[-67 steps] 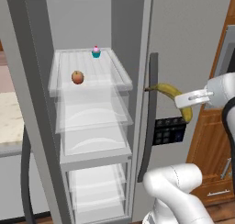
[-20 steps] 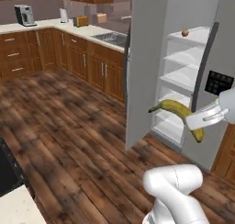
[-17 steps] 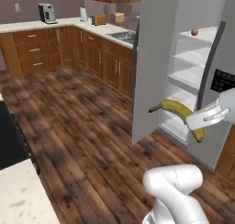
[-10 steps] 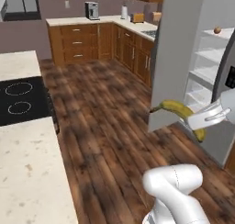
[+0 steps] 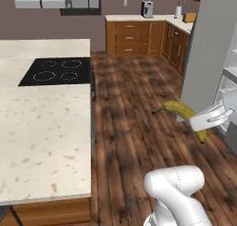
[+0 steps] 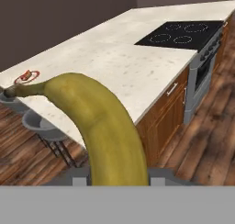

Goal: Pick up the peach and banana from the fridge and place one fruit on each plate on the dining counter.

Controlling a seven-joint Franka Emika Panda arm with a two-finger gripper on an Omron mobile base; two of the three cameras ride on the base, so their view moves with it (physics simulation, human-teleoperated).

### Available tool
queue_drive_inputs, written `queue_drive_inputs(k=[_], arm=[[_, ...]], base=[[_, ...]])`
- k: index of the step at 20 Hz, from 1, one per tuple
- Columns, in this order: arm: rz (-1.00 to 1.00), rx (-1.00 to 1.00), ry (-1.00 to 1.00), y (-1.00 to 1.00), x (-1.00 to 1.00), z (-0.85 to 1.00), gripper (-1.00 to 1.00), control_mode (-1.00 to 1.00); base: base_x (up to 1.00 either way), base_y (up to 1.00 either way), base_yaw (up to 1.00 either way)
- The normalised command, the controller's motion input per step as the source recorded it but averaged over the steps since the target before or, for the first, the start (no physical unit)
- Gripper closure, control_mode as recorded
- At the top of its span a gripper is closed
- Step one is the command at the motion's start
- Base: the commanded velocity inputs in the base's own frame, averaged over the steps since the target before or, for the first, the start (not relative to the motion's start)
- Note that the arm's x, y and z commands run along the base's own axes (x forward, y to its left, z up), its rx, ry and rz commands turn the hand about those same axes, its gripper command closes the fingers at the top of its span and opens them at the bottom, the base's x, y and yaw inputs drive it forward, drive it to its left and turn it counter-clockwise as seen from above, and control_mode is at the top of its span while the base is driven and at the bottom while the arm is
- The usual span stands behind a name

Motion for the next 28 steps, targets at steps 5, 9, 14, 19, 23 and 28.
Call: queue_drive_inputs(k=[5,9,14,19,23,28], arm=[[0.00,0.00,0.00,0.00,0.00,0.00,1.00,1.00],[0.00,0.00,0.00,0.00,0.00,0.00,1.00,1.00],[0.00,0.00,0.00,0.00,0.00,0.00,1.00,1.00],[0.00,0.00,0.00,0.00,0.00,0.00,1.00,1.00],[0.00,0.00,0.00,0.00,0.00,0.00,1.00,1.00],[0.00,0.00,0.00,0.00,0.00,0.00,1.00,1.00]], base=[[-1.00,-0.19,0.45],[-0.80,0.09,0.38],[-0.05,0.86,0.24],[0.06,1.00,0.07],[0.06,1.00,0.00],[0.00,1.00,-0.01]])
